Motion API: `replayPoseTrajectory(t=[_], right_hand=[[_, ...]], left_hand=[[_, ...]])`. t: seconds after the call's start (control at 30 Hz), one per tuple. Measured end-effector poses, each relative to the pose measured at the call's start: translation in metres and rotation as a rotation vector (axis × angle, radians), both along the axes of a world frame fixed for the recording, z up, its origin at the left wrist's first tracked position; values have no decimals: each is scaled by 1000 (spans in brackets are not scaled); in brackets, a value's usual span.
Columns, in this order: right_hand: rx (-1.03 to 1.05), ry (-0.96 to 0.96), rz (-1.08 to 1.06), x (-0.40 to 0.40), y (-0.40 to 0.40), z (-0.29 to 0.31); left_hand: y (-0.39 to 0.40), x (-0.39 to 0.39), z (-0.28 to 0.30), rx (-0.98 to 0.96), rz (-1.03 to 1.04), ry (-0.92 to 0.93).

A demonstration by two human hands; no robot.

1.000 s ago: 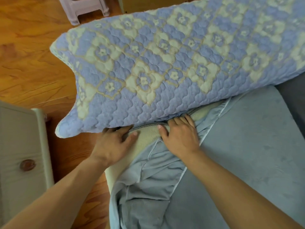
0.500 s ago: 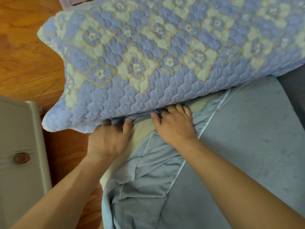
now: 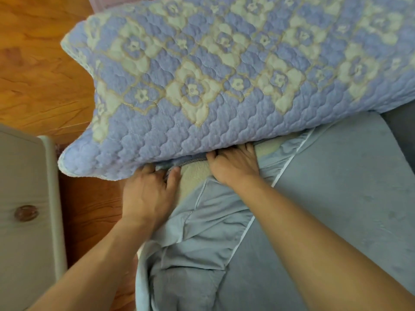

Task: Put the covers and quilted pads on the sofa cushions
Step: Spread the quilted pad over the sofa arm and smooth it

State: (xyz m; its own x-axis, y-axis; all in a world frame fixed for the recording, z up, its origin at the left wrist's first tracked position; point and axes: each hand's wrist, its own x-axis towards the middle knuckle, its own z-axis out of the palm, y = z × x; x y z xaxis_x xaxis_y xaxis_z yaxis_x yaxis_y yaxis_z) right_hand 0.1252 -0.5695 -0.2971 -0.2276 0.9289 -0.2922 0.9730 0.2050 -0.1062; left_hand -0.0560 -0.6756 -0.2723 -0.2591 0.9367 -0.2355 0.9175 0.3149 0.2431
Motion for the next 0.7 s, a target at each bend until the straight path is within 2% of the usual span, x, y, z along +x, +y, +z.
replayPoseTrajectory(t=[0.07, 0.17, 0.27, 0.3, 0.37, 0.43, 0.53, 0.57, 0.63, 0.7], right_hand=[[37, -15, 32, 8, -18, 5], [65, -33, 58, 13, -28, 13], [81, -43, 49, 9, -27, 16], [89, -36, 48, 9, -28, 15], [120, -20, 36, 9, -28, 12], [137, -12, 17, 10, -31, 9], [162, -16, 11, 9, -33, 8], [162, -17, 11, 9, -33, 9], [174, -21, 7, 9, -32, 10], [180, -17, 7, 9, -31, 11]], left_hand=[[9, -15, 1, -22, 125, -186], [24, -44, -7, -131, 532, -642], [32, -74, -27, -222, 823, -1107], [33, -83, -33, -289, 905, -1188], [34, -95, -48, -377, 920, -1227], [33, -101, -62, -405, 837, -1203], [34, -102, -72, -324, 717, -1101], [33, -100, -66, -251, 755, -1088], [34, -97, -57, -57, 991, -1101], [26, -89, -57, 42, 1168, -1076]])
